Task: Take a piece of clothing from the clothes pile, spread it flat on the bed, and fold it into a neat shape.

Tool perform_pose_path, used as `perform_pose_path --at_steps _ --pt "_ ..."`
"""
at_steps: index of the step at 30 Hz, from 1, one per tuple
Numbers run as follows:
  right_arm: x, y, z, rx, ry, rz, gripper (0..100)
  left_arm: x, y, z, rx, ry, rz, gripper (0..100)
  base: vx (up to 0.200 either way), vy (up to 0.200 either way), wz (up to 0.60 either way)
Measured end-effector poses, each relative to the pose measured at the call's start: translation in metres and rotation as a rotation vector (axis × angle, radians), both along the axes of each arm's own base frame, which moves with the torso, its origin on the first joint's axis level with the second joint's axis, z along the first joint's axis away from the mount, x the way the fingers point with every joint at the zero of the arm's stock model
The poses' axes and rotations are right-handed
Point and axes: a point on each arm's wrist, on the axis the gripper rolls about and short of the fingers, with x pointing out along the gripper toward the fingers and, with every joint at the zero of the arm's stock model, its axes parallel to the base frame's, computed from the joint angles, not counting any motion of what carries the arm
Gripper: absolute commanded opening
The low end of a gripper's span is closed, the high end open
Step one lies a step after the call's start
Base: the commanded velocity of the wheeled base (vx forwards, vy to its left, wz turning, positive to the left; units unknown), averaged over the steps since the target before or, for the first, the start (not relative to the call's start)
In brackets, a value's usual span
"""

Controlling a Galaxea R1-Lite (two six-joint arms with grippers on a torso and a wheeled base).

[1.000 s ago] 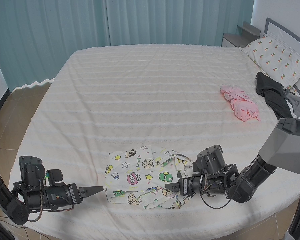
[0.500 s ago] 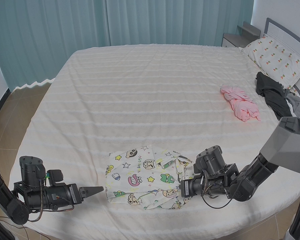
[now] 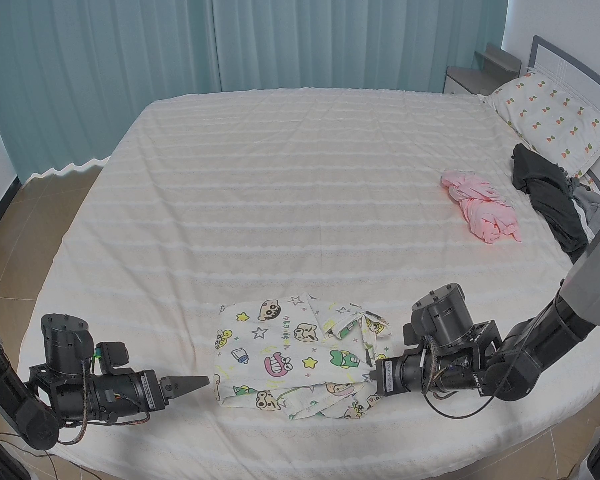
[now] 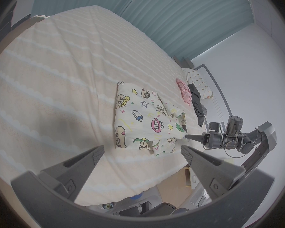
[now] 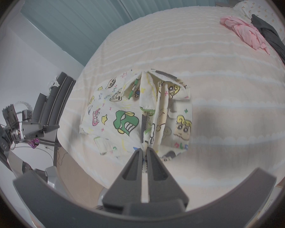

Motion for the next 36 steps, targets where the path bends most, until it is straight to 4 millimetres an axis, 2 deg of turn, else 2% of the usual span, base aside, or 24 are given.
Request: perform_pose_path --at_steps 7,17,18,28,32,36 --pt "-0.015 -0.007 -0.007 -0.029 0.045 0.014 0 0.001 -0.001 -0.003 0.003 0.016 -0.003 100 0.000 0.000 0.00" --pt "-0.021 -0.011 -0.012 -0.055 0.075 0.017 0 0.001 -0.002 -0.008 0.005 0.040 -0.012 100 0.000 0.000 0.00" --pt "-0.022 -0.012 -0.013 -0.063 0.082 0.019 100 0.002 -0.002 -0.009 0.005 0.044 -0.012 100 0.000 0.000 0.00" --pt "-0.026 -0.016 -0.012 -0.074 0.085 0.013 100 0.003 -0.004 -0.019 -0.106 0.142 -0.127 100 0.000 0.000 0.00" --pt "-0.025 -0.016 0.002 -0.057 0.030 0.001 100 0.003 -0.001 -0.023 -0.163 0.183 -0.172 100 0.000 0.000 0.00" --pt "-0.016 -0.010 0.021 -0.073 -0.081 -0.029 100 0.004 0.001 -0.027 -0.188 0.211 -0.182 100 0.000 0.000 0.00"
